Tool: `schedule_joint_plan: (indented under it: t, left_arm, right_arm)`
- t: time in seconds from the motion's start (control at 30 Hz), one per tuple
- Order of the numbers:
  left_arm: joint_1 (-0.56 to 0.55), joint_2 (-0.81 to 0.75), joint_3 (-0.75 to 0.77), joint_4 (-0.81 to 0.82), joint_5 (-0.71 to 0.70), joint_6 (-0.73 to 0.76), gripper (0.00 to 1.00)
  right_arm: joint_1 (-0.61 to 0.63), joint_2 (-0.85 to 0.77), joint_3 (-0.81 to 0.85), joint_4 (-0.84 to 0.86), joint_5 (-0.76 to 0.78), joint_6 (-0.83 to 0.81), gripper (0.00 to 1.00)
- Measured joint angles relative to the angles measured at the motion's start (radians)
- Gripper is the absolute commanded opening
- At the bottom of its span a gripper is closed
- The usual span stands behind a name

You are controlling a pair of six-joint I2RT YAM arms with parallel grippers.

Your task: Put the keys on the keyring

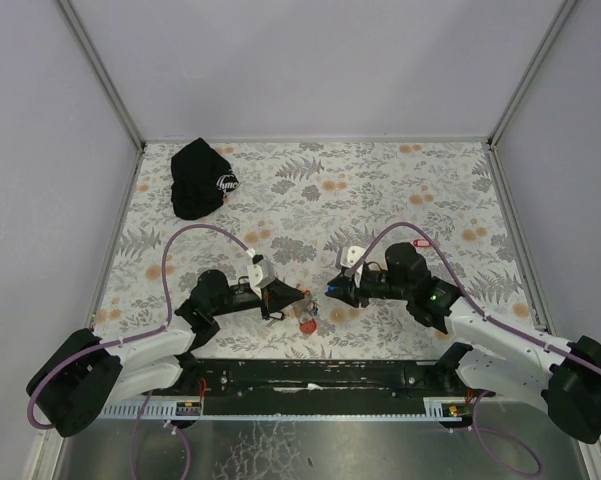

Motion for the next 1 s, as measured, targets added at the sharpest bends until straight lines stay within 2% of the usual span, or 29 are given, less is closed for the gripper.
schedule_joint_plan:
  t: [0.3,1.0]
  left_arm:
    - [0.0,0.0,0.0,0.0,0.0,0.0,0.0]
    - [0.0,0.002,0.0,0.0,0.001,0.0,0.0]
  right_arm:
    - [0.095,0.039,0.0,0.055,-0.03,-0.104,0.33]
    - [0.119,0.071,0.0,0.07,-0.03,-0.145,0.3]
